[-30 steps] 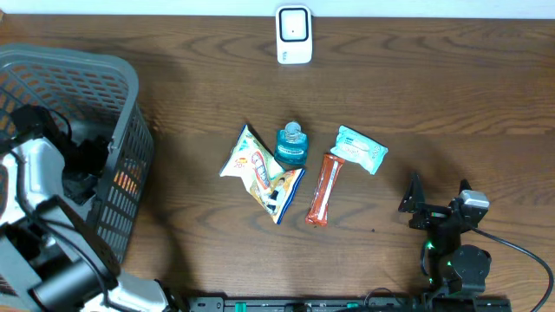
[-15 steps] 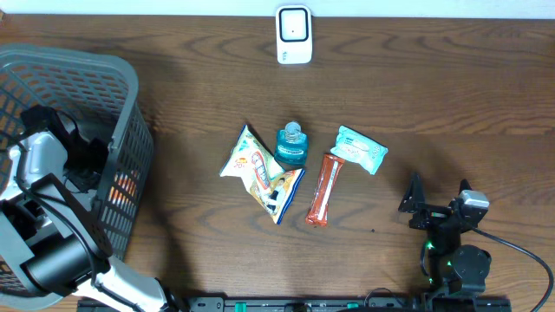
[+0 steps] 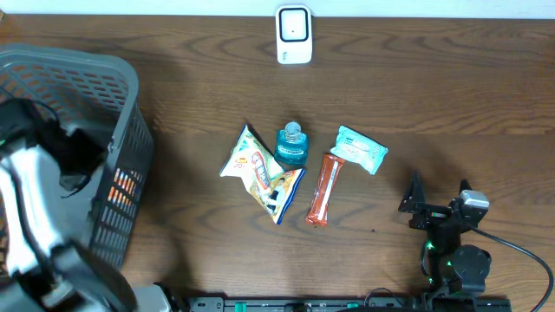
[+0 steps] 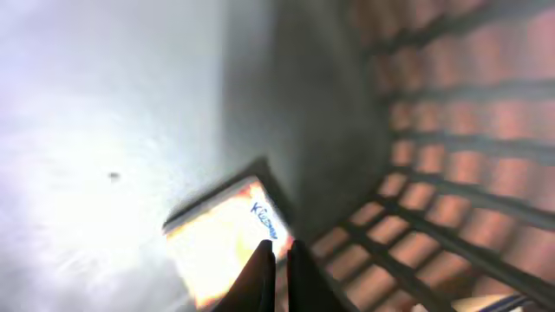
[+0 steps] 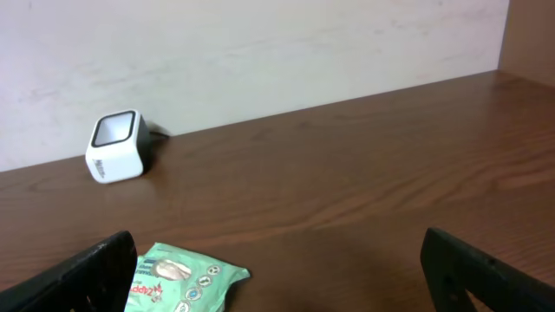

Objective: Scan the item barcode
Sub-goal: 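Reach the left gripper into the basket and grasp the orange-white pack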

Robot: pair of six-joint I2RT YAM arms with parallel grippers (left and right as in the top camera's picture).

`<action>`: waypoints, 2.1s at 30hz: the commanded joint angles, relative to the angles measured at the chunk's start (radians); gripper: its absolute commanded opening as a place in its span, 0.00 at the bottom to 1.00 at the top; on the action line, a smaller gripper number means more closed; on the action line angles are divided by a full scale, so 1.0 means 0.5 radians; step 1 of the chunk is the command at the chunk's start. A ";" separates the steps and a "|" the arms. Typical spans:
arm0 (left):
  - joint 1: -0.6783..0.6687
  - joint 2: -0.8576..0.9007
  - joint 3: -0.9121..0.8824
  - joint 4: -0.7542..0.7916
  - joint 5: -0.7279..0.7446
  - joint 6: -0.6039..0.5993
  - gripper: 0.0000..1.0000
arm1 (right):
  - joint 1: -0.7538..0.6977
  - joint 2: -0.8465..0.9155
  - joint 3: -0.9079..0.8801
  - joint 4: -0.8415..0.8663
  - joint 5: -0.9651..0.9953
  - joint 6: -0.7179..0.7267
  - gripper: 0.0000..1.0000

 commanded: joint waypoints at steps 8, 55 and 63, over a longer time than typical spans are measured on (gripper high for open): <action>0.050 -0.537 0.031 -0.104 -0.146 -0.206 0.27 | 0.006 -0.011 -0.005 -0.005 0.009 -0.014 0.99; 0.388 -0.273 -0.158 -0.102 -0.115 -0.199 0.07 | 0.006 -0.011 -0.005 -0.005 0.009 -0.014 0.99; 0.280 -0.240 -0.185 -0.069 -0.092 -0.146 0.99 | 0.006 -0.011 -0.005 -0.005 0.009 -0.014 0.99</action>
